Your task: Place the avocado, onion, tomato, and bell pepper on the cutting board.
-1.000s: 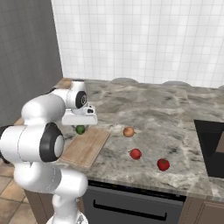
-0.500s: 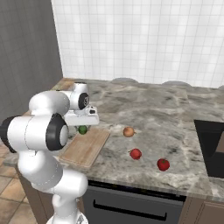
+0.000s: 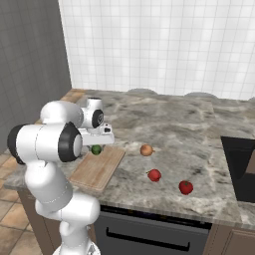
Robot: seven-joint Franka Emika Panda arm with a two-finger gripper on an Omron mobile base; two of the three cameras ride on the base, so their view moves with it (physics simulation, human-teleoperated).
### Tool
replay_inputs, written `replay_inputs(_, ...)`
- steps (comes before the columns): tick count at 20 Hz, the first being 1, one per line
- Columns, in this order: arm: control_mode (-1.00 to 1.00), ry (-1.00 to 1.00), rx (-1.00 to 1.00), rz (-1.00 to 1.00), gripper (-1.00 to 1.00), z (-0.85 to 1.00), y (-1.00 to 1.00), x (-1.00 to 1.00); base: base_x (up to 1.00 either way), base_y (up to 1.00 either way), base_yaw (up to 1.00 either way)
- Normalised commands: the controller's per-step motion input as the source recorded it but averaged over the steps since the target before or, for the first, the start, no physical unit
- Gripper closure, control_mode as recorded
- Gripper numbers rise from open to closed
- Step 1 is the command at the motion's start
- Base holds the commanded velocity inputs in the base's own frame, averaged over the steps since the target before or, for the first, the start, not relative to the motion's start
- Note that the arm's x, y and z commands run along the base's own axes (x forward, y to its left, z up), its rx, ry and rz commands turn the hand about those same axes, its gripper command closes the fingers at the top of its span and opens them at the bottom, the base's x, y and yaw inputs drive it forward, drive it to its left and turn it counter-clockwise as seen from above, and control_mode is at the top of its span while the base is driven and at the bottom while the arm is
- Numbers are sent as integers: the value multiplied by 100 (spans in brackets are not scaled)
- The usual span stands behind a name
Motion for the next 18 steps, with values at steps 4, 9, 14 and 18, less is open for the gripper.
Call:
replay_inputs(4, -100, 0, 1, 2, 100, -12, 0, 18, 0, 0, 0)
replay_inputs(9, -100, 0, 0, 1, 100, -22, 0, 17, 0, 0, 0)
replay_inputs(14, -100, 0, 0, 0, 100, -23, 13, 25, 0, 0, 0)
replay_inputs(18, -100, 0, 0, 1, 100, -17, 2, 12, 0, 0, 0)
